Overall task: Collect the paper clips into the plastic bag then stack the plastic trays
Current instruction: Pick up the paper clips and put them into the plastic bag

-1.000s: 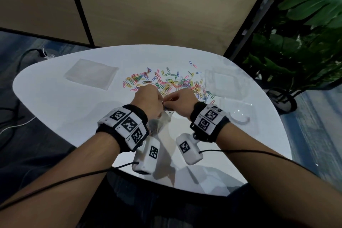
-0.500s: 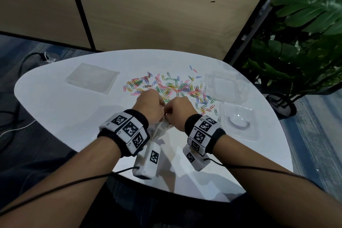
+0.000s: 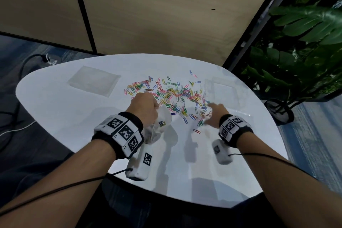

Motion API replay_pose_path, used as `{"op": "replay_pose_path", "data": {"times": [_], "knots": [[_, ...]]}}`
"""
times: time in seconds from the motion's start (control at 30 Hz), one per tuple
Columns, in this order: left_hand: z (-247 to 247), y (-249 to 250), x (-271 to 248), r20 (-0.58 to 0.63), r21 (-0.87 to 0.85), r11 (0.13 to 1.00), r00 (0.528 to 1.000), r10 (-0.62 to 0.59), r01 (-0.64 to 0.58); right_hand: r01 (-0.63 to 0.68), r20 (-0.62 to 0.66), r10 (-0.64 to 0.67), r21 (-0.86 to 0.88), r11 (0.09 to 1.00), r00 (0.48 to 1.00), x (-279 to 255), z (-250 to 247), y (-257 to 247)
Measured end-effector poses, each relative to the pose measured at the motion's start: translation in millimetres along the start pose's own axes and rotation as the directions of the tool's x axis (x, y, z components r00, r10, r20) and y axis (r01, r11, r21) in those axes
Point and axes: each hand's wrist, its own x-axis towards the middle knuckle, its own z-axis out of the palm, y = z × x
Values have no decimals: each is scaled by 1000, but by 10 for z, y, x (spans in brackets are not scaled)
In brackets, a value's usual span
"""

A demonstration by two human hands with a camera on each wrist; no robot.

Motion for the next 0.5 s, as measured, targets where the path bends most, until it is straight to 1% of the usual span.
{"op": "replay_pose_path", "data": {"times": [0.03, 0.07, 0.1, 0.2, 0.37, 0.4, 0.43, 0.5], "knots": [[0, 9, -7, 1, 4, 1000, 1000, 0, 0, -41, 71, 49, -112, 993, 996, 49, 84, 146], [-6, 17, -17, 3, 7, 1000, 1000, -2, 2, -33, 118, 53, -163, 986, 992, 83, 177, 250], [-7, 28, -18, 6, 7, 1000, 1000, -3, 3, -22, 136, 48, -181, 983, 990, 96, 252, 297], [-11, 38, -11, 19, 6, 1000, 1000, -8, 8, -36, 103, 54, -170, 985, 993, 110, 444, 233], [-33, 22, -20, 29, 23, 1000, 1000, -8, 7, -149, 11, 150, -90, 985, 989, 72, 769, -171], [-39, 19, -25, 27, 28, 1000, 1000, -8, 7, -149, -4, 149, -71, 986, 989, 76, 800, -245], [-44, 13, -29, 27, 30, 1000, 1000, -7, 6, -122, -14, 121, -49, 991, 993, 88, 818, -309], [-53, -5, -35, 25, 29, 1000, 1000, -12, 11, -6, -19, 5, -36, 999, 1000, 106, 838, -432]]}}
